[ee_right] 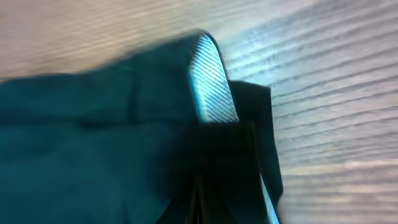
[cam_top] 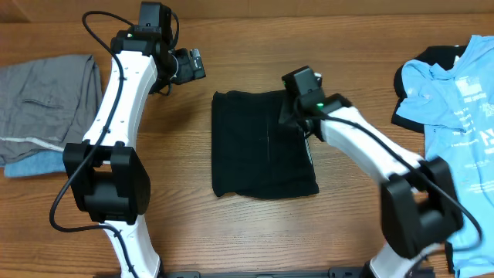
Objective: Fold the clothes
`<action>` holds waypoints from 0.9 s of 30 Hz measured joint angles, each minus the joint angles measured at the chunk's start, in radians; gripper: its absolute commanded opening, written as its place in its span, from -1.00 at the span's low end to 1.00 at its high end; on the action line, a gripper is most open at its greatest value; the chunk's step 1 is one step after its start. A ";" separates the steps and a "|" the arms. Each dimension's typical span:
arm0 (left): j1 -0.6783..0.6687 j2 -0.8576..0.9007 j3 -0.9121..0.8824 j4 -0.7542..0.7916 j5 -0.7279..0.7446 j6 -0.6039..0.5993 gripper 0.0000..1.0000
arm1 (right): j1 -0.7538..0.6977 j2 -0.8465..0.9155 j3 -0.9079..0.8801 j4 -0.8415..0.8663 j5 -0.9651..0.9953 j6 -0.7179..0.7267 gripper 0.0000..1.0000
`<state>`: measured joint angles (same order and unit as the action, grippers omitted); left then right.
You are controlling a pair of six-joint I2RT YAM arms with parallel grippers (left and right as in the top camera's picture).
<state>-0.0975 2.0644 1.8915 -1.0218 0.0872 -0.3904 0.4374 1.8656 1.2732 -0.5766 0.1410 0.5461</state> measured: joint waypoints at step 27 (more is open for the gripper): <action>0.000 0.000 0.000 0.000 0.000 0.000 1.00 | -0.051 -0.337 -0.056 -0.343 -0.137 -0.077 -0.92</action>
<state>-0.0975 2.0644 1.8915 -1.0218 0.0868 -0.3904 0.3862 1.5288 1.2175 -0.9199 0.0040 0.4686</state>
